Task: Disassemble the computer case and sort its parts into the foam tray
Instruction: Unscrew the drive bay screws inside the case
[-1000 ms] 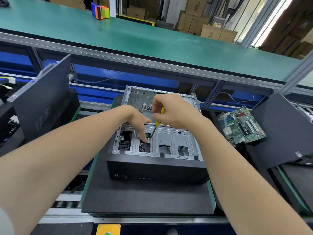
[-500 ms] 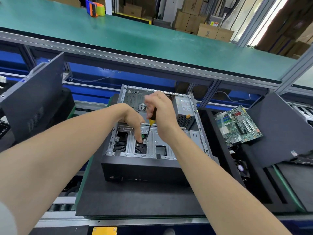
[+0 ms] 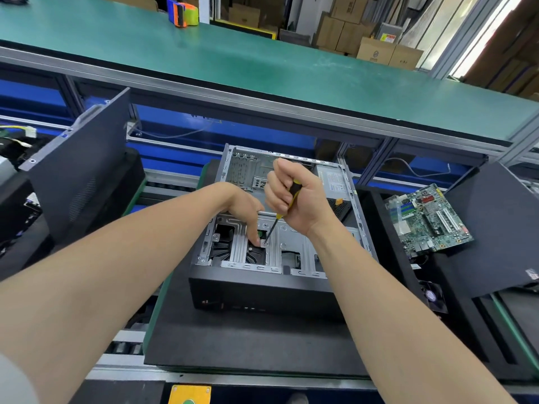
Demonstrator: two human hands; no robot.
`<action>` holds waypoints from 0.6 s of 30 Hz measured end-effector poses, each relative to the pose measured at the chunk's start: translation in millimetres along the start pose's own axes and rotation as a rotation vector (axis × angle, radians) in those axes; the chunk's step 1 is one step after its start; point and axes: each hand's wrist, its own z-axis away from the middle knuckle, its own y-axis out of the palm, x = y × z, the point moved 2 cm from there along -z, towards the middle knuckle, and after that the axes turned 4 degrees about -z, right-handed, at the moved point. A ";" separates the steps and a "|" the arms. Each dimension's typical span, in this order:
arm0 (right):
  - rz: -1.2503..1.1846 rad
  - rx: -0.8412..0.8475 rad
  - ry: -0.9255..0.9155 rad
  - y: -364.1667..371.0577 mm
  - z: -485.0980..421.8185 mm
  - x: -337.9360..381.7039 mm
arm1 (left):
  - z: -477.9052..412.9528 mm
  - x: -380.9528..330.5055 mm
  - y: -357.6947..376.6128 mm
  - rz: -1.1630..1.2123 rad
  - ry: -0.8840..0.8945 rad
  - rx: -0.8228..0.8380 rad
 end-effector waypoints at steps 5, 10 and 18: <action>0.168 -0.191 -0.034 9.9 1.7 -2.1 | 2.4 -0.5 1.7 -0.031 -0.029 -0.033; 0.343 -0.492 -0.017 21.5 -2.3 -0.9 | 3.8 -2.3 1.9 -0.064 -0.029 -0.020; 0.302 -0.580 -0.253 33.1 5.9 -13.3 | 8.7 4.4 4.8 -0.017 0.067 -0.065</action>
